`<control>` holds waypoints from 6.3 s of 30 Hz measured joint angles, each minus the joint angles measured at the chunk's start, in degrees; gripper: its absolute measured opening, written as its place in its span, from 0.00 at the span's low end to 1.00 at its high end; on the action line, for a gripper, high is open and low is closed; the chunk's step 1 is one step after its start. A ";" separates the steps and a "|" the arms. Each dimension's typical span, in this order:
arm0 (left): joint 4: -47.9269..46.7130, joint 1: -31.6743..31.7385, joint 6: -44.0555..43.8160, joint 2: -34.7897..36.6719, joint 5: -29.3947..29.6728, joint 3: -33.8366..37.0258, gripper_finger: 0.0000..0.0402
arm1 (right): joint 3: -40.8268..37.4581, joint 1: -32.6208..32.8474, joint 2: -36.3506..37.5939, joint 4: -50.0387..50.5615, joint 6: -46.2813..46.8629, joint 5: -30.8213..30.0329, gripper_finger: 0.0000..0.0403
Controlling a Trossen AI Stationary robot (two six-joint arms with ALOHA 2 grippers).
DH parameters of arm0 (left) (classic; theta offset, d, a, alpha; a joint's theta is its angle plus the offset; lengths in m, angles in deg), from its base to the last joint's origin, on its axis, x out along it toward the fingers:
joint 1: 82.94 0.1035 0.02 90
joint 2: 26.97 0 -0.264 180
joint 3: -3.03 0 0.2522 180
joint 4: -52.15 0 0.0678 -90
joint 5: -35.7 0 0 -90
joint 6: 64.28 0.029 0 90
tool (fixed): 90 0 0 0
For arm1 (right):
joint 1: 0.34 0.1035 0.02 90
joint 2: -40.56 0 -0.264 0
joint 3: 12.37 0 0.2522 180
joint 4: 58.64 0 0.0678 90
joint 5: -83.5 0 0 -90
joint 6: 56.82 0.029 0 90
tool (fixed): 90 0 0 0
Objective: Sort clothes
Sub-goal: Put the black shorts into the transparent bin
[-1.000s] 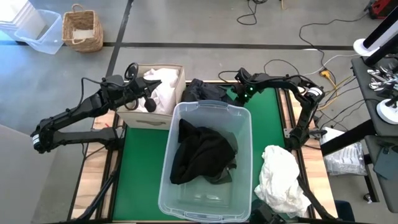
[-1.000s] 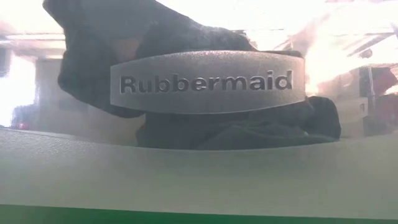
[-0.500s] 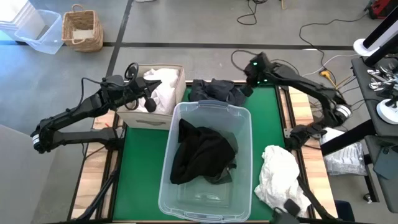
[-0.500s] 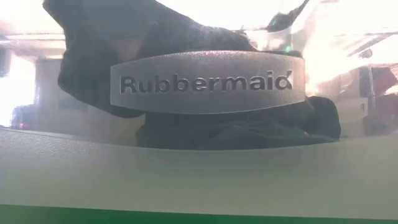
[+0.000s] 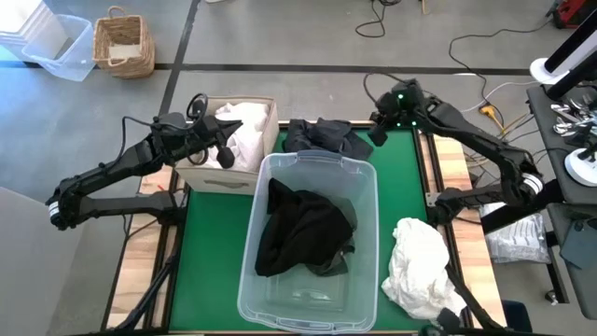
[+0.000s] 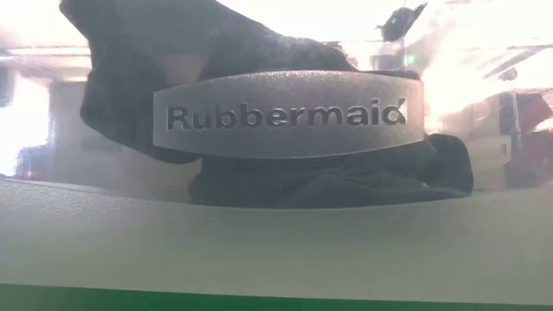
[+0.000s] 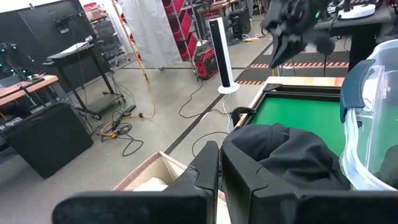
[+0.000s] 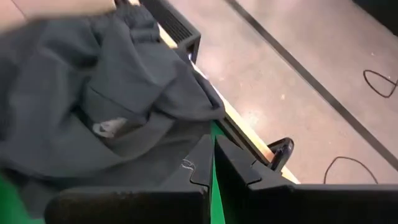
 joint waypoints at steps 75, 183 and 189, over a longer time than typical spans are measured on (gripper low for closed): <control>3.80 -0.01 -2.57 -5.79 0.07 -0.35 0.00 | -10.04 -6.44 -19.58 -6.19 -19.76 22.22 0.50; 28.08 0.04 0.77 -14.61 -18.51 -7.06 0.09 | 28.59 -2.38 -0.82 -34.77 26.76 30.64 0.02; 17.57 0.04 1.63 -24.71 -22.59 -20.43 0.30 | 29.27 -1.57 -3.85 -41.60 31.82 33.56 0.02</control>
